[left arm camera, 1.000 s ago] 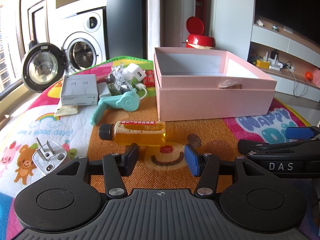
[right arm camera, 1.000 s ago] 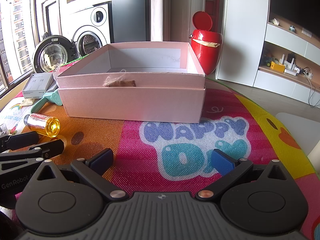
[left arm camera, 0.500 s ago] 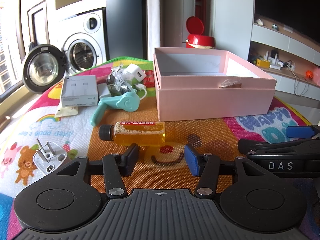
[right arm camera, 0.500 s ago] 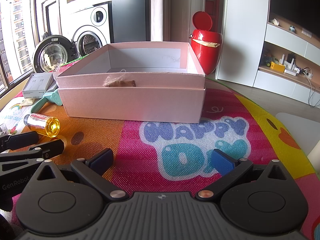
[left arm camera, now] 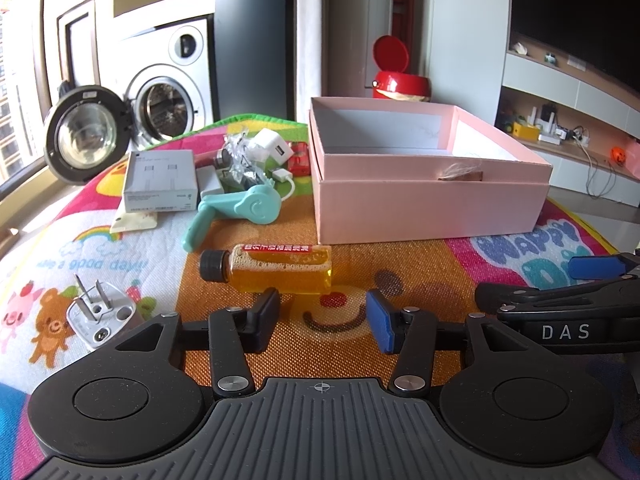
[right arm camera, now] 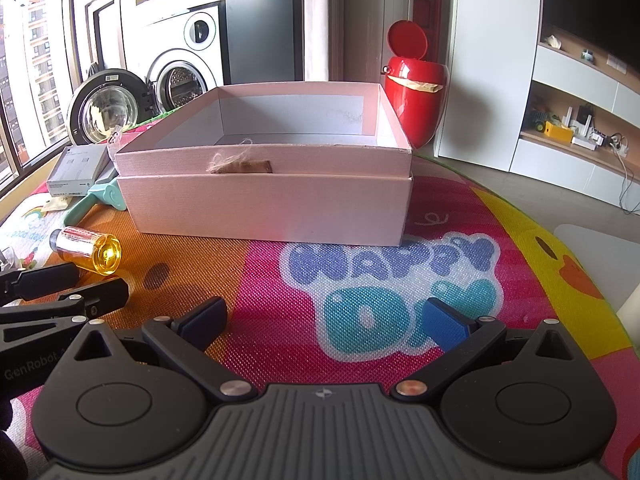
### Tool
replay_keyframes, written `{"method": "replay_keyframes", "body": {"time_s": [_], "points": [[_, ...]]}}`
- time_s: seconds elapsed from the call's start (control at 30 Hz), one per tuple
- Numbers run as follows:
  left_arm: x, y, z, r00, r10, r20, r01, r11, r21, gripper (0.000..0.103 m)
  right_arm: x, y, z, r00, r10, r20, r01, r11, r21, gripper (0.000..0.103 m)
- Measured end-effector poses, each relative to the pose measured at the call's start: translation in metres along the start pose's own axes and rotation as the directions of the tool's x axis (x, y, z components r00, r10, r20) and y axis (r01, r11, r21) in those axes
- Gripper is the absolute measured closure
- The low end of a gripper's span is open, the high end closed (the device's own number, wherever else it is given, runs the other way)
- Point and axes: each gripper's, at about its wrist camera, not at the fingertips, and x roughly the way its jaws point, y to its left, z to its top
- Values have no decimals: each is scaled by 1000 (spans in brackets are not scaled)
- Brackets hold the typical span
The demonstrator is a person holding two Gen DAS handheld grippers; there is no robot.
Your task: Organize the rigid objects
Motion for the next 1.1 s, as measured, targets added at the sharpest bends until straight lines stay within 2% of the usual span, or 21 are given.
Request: {"method": "replay_keyframes", "body": {"time_s": [0.1,0.2,0.33,0.47,0.5,0.57,0.63,0.67,0.7,0.73,0.83,0.9,1.1], "points": [[-13,8,-1,999,-30,18,31,999,-32,58,-1,-5,8,999,27,-44,-28,1000,-7,0],[-42,19,-1,998,-27,56,29,999,-27,58,2,-2,10,998,19,-62,-21,999,-31,0],[-79,52,3,991,35,129,-30,999,-37,57,3,-1,10,998,23,-65,-25,999,-35,0],[-77,102,5,993,87,82,-81,993,-81,58,3,0,10,997,27,-66,-30,998,-48,0],[-75,112,4,994,76,72,-69,993,-97,58,3,0,10,997,30,-64,-33,998,-51,0],[-66,132,5,999,5,53,2,992,-130,58,2,-1,10,997,45,-68,-49,997,-58,0],[-60,142,6,997,-56,55,63,988,-139,58,-2,-2,11,991,110,-74,-115,991,-75,1],[-56,144,7,995,-84,61,91,988,-128,58,-6,0,10,985,161,-68,-167,982,-91,3],[-52,143,8,994,-95,59,101,989,-105,58,-11,3,9,978,202,-59,-208,972,-109,8],[-49,142,9,994,-98,51,102,992,-80,58,-16,8,9,973,226,-45,-230,965,-129,8],[-35,130,10,996,-92,-7,92,995,31,58,-30,27,12,963,268,19,-260,946,-194,8],[-32,125,7,997,-70,-13,71,995,75,58,-33,42,20,955,296,30,-282,932,-227,8],[-45,139,0,995,-101,-5,101,993,65,58,-12,99,39,945,326,-16,-314,895,-318,8]]}}
